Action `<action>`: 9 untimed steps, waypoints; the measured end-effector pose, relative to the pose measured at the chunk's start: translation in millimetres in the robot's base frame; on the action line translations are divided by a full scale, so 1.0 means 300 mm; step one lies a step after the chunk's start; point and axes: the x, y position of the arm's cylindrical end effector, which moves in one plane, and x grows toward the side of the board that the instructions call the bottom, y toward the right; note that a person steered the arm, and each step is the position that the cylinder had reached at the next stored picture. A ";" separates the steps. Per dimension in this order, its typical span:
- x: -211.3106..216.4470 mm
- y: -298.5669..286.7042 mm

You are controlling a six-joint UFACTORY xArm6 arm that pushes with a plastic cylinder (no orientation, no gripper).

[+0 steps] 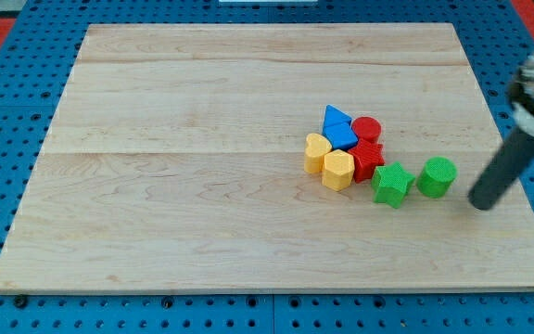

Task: Place your arm to the right of the green circle

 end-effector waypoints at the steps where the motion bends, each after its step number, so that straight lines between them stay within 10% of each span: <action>1: -0.104 -0.143; 9: -0.364 -0.008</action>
